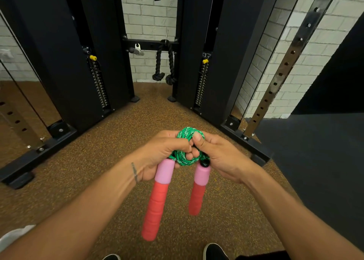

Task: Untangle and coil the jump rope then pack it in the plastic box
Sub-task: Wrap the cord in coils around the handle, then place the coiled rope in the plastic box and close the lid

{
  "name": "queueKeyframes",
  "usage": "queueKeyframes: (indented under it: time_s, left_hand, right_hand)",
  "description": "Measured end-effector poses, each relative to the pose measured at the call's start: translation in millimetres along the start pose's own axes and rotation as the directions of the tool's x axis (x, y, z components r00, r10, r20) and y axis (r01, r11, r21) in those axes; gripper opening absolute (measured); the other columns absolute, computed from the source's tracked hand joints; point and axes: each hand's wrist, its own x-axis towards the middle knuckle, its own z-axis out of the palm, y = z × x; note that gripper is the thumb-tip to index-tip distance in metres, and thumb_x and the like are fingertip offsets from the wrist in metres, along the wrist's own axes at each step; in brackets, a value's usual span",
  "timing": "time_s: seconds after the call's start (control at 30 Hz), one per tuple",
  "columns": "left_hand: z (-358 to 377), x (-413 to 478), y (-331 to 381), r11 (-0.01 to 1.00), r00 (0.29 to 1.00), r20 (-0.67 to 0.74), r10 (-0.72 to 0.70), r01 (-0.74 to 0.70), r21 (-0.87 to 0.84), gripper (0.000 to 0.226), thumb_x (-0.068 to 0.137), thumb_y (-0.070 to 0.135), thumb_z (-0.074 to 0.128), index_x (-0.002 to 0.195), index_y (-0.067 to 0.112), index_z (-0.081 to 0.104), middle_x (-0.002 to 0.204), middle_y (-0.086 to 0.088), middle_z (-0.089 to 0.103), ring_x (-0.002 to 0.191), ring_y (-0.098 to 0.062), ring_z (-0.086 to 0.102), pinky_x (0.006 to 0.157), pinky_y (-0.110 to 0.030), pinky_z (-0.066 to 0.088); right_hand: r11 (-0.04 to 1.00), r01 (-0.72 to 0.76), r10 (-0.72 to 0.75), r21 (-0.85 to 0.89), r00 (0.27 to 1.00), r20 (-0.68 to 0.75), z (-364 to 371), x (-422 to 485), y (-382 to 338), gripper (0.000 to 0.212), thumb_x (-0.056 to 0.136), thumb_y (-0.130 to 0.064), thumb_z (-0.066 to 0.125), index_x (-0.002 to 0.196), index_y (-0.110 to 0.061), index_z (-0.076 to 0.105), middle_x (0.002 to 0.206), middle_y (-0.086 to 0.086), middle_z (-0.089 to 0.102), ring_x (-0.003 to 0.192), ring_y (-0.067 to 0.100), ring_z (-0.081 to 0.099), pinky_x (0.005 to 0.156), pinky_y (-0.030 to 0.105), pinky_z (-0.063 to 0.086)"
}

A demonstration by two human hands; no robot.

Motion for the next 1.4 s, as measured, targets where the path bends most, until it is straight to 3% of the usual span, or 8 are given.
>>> queueKeyframes:
  time_s: [0.2, 0.4, 0.5, 0.63, 0.8, 0.93, 1.17, 1.4]
  left_hand:
    - [8.2, -0.2, 1.2, 0.989, 0.974, -0.225, 0.021, 0.013, 0.149, 0.021, 0.077, -0.003, 0.065, 0.090, 0.012, 0.071, 0.078, -0.005, 0.070, 0.060, -0.008, 0.058, 0.048, -0.020, 0.043]
    - [7.9, 0.1, -5.5, 0.908, 0.924, -0.323, 0.205, -0.057, 0.414, 0.014, 0.081, 0.014, 0.069, 0.095, 0.014, 0.068, 0.092, -0.018, 0.071, 0.066, -0.015, 0.059, 0.055, -0.027, 0.050]
    - [-0.5, 1.3, -0.7, 0.878, 0.893, -0.350, 0.284, -0.095, 0.469, 0.011, 0.082, 0.021, 0.071, 0.092, 0.020, 0.067, 0.093, -0.009, 0.070, 0.075, -0.016, 0.063, 0.064, -0.037, 0.055]
    - [-11.7, -9.9, 8.7, 0.908, 0.913, -0.294, 0.284, -0.157, 0.389, 0.026, 0.082, 0.023, 0.078, 0.106, 0.022, 0.068, 0.095, 0.004, 0.071, 0.081, -0.005, 0.069, 0.066, -0.018, 0.054]
    - [-25.2, -25.2, 11.2, 0.880, 0.879, -0.288, 0.379, -0.246, 0.406, 0.021, 0.087, 0.022, 0.074, 0.107, 0.018, 0.074, 0.096, 0.003, 0.075, 0.088, -0.008, 0.070, 0.074, -0.023, 0.053]
    - [-44.4, -47.0, 17.8, 0.890, 0.885, -0.277, 0.375, -0.260, 0.374, 0.022, 0.089, 0.023, 0.070, 0.110, 0.018, 0.073, 0.102, -0.003, 0.075, 0.088, -0.010, 0.067, 0.069, -0.026, 0.050]
    - [-90.3, -110.6, 16.6, 0.899, 0.834, -0.360, 0.418, -0.323, 0.296, 0.027, 0.094, 0.020, 0.063, 0.121, 0.016, 0.068, 0.114, -0.012, 0.071, 0.087, -0.012, 0.066, 0.062, -0.022, 0.054]
    - [-148.6, -170.1, -11.3, 0.916, 0.747, -0.533, 0.397, -0.289, 0.276, 0.026, 0.095, 0.019, 0.063, 0.120, 0.014, 0.068, 0.112, -0.018, 0.070, 0.085, -0.015, 0.065, 0.060, -0.023, 0.054]
  right_hand:
    - [0.923, 0.006, -0.049, -0.385, 0.994, -0.102, 10.5, 5.1, -1.5, 0.062, 0.082, -0.078, 0.045, 0.096, -0.019, 0.059, 0.083, 0.004, 0.063, 0.075, 0.021, 0.053, 0.070, 0.043, 0.043]
    - [0.859, -0.010, -0.127, -0.513, 0.965, -0.231, 15.2, 8.6, -3.7, 0.036, 0.097, -0.055, 0.039, 0.095, -0.022, 0.050, 0.080, -0.003, 0.057, 0.065, 0.008, 0.053, 0.056, 0.027, 0.044]
    - [0.914, -0.006, -0.103, -0.406, 0.963, -0.248, 22.6, 8.2, -8.8, 0.049, 0.090, -0.063, 0.039, 0.107, -0.018, 0.050, 0.096, 0.006, 0.065, 0.067, 0.010, 0.063, 0.059, 0.028, 0.052]
    - [0.959, -0.019, -0.056, -0.282, 0.965, -0.256, 25.4, 9.0, -13.3, 0.062, 0.082, -0.071, 0.043, 0.115, -0.020, 0.052, 0.098, 0.008, 0.068, 0.064, 0.015, 0.064, 0.066, 0.043, 0.055]
    - [0.996, -0.062, 0.076, 0.067, 0.969, -0.235, 45.6, 10.8, -26.3, 0.047, 0.092, -0.051, 0.055, 0.121, -0.014, 0.055, 0.080, 0.005, 0.061, 0.050, 0.012, 0.052, 0.048, 0.028, 0.050]
    - [0.965, -0.113, 0.132, 0.236, 0.989, -0.064, 59.8, 10.6, -41.3, 0.048, 0.084, -0.044, 0.065, 0.120, -0.013, 0.063, 0.080, 0.003, 0.067, 0.055, 0.011, 0.050, 0.050, 0.027, 0.049]
    - [0.938, -0.110, 0.085, 0.328, 0.992, 0.091, 126.3, 35.1, -50.7, 0.035, 0.082, -0.032, 0.066, 0.109, -0.010, 0.067, 0.086, 0.003, 0.066, 0.055, 0.008, 0.046, 0.044, 0.020, 0.047]
    - [0.928, -0.146, 0.079, 0.342, 0.976, 0.201, 208.4, 68.6, -31.3, 0.041, 0.082, -0.025, 0.066, 0.120, -0.010, 0.062, 0.085, 0.003, 0.063, 0.053, 0.009, 0.046, 0.045, 0.022, 0.047]
